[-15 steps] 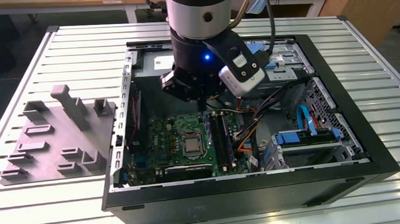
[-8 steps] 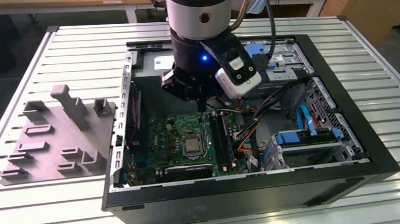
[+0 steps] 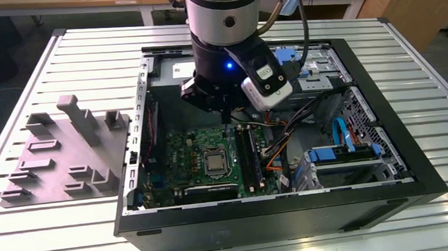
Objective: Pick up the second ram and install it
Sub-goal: 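Insert the second ram into the second slot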
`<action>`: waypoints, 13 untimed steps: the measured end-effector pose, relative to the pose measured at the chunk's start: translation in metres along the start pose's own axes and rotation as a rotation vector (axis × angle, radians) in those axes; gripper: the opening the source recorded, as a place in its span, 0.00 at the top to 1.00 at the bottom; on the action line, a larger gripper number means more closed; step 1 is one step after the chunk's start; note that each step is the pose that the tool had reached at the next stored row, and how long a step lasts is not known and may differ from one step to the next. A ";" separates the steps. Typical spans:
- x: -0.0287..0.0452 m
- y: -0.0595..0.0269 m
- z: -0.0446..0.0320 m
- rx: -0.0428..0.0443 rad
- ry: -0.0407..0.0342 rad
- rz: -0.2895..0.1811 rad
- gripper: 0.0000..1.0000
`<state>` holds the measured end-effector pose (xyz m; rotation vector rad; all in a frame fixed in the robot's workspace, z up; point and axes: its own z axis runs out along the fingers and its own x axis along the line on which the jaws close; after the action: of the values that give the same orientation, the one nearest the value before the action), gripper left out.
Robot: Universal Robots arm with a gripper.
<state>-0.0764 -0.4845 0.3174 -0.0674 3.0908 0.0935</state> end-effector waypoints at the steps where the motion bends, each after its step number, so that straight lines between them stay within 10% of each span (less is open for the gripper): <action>1: -0.0007 -0.0002 0.0004 -0.0017 -0.0002 0.000 0.89; 13: -0.0166 -0.0017 0.0092 -0.0101 -0.0004 0.002 0.89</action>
<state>-0.0594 -0.4850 0.3089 -0.0651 3.0902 0.1092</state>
